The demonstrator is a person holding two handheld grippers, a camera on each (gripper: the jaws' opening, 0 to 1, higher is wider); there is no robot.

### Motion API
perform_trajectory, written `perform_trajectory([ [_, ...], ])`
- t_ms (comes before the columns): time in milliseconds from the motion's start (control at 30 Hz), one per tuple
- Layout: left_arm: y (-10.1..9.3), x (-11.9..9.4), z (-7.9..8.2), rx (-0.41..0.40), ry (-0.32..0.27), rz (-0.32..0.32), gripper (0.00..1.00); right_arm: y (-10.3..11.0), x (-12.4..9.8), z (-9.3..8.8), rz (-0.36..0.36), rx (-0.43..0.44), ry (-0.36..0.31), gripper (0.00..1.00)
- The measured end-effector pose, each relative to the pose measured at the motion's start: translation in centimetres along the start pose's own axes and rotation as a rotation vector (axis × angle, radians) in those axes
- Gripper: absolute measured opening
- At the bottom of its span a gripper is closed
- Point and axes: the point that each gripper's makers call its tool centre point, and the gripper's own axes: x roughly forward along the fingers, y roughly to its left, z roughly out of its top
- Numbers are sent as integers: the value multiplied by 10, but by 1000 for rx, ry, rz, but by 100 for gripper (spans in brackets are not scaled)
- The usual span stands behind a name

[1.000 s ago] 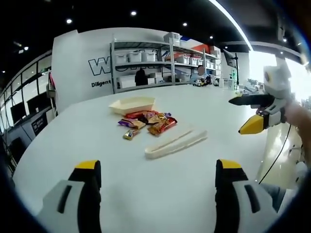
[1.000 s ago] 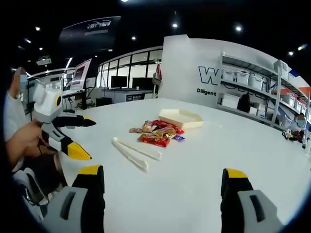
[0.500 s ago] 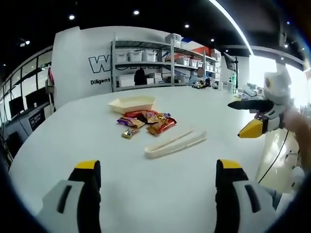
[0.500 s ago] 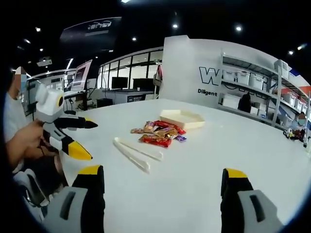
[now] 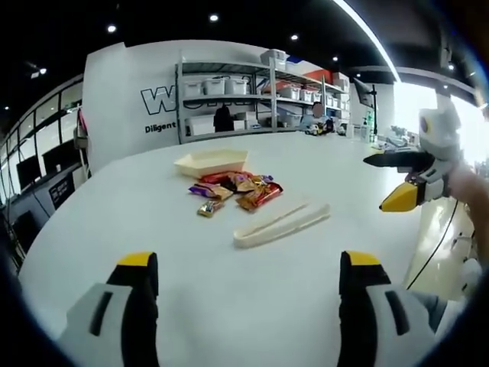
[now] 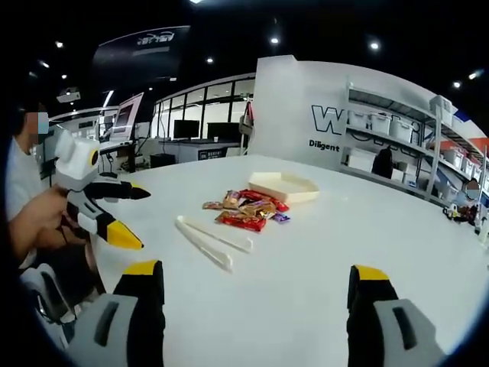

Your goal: Place the target food into the container with the food tongs after gripping and lifting it, then release it inside without dropping or visibly crushing the food.

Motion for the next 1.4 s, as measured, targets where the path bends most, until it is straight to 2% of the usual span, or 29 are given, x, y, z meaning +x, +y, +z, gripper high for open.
perform_trajectory([
  [500, 4, 1, -2, 2, 5, 11, 96, -7, 1, -6, -14, -7, 15, 99],
  [900, 13, -3, -7, -7, 12, 32, 96, -4, 0, -5, -9, -13, 19, 99],
  [1400, 9, -2, -9, -17, 4, 24, 96, -1, 0, -5, -3, -16, 18, 99],
])
